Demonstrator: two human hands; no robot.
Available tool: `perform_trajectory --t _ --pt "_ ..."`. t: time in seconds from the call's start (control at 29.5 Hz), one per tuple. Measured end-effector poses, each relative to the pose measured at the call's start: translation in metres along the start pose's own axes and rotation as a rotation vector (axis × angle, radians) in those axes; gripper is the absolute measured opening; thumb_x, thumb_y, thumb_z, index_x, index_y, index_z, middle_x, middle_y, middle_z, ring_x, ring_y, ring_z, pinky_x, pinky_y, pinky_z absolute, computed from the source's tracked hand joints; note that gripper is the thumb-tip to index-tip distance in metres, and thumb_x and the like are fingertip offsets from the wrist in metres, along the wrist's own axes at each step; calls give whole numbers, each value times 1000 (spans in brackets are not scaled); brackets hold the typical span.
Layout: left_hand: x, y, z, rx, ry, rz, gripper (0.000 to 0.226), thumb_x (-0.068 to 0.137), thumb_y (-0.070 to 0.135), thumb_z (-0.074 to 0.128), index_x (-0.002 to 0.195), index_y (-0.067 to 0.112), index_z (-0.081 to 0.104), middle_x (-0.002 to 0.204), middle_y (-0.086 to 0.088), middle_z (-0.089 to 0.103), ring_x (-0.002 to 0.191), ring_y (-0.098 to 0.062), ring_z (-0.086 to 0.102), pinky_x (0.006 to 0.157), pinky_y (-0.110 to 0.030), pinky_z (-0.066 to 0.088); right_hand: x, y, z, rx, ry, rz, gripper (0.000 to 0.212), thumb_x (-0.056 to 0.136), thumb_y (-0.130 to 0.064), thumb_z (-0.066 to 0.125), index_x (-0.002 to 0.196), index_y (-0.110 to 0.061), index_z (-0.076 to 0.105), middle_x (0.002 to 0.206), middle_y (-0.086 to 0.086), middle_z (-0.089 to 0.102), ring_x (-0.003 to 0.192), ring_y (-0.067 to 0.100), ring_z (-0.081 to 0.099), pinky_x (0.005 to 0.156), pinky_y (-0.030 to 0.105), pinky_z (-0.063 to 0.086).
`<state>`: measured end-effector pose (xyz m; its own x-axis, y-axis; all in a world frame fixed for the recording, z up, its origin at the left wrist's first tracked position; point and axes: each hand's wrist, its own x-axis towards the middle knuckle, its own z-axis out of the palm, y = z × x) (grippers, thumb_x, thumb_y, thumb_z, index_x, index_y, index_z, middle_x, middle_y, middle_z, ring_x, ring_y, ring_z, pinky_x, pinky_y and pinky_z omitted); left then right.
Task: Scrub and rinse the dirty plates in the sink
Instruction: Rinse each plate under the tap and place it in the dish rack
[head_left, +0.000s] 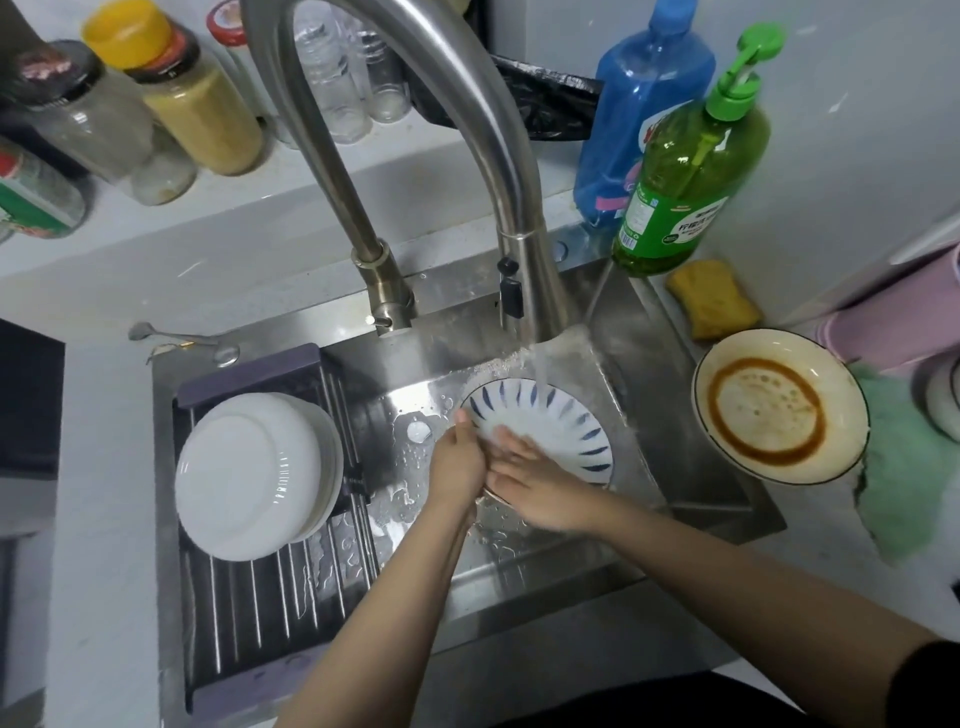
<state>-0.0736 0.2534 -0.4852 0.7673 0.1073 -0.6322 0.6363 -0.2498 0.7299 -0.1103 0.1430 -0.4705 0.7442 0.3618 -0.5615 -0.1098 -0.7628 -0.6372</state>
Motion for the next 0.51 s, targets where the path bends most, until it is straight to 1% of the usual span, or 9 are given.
perform_trajectory --t 0.03,0.1,0.17,0.2,0.27,0.34,0.41,0.48,0.51 --pt "1 0 -1 13 -19 13 53 101 50 27 93 12 63 100 -17 70 96 -33 66 91 -50 51 5 -1 -2 -23 13 -73 50 105 -26 21 152 -24 6 159 -8 -4 144 7 -13 112 22 -14" --pt "-4 5 0 2 -35 26 51 100 51 29 104 14 64 110 -12 68 101 -29 64 94 -50 50 17 7 -7 -140 88 -70 50 105 -31 17 151 -28 -4 156 -14 -12 143 5 -15 114 25 -15" --pt "-9 9 1 2 -26 29 48 103 45 29 117 11 61 112 -7 63 103 -26 59 98 -46 47 25 19 -17 -246 170 50 51 103 -41 11 149 -34 -10 152 -16 -18 145 10 -14 117 31 -12" --pt "-10 10 1 -8 -2 18 44 103 42 30 113 12 61 108 -7 62 102 -26 58 98 -45 47 27 23 -20 -270 177 127 52 103 -44 10 150 -33 -10 154 -14 -18 146 12 -13 118 33 -11" --pt "-8 14 0 -52 55 19 37 103 41 31 102 16 59 105 -8 63 102 -28 60 97 -47 48 24 29 -18 -245 167 305 59 101 -47 10 152 -24 -7 158 -6 -14 146 14 -13 119 34 -8" --pt "-4 18 -2 -24 101 51 41 103 40 33 106 9 60 108 -13 64 105 -31 59 97 -46 47 15 33 -10 -239 149 421 62 101 -46 10 153 -15 -3 160 1 -10 146 15 -13 119 34 -6" --pt "-3 21 -2 -16 121 42 44 103 39 33 104 4 59 104 -14 63 103 -32 59 95 -44 47 1 36 -3 -262 146 416 60 101 -41 11 152 -10 9 160 5 4 148 17 -1 120 34 -2" --pt "1 16 -7 -55 151 19 49 103 41 32 107 1 60 107 -18 64 105 -35 60 95 -46 47 -10 27 4 -207 138 296 53 102 -37 14 149 -12 24 158 4 22 145 15 15 118 32 4" --pt "1 14 -5 -78 157 -3 52 102 44 31 110 1 60 111 -19 64 106 -36 60 96 -48 47 -18 19 7 -139 109 224 51 103 -35 15 149 -15 26 158 0 22 145 13 16 118 30 5"
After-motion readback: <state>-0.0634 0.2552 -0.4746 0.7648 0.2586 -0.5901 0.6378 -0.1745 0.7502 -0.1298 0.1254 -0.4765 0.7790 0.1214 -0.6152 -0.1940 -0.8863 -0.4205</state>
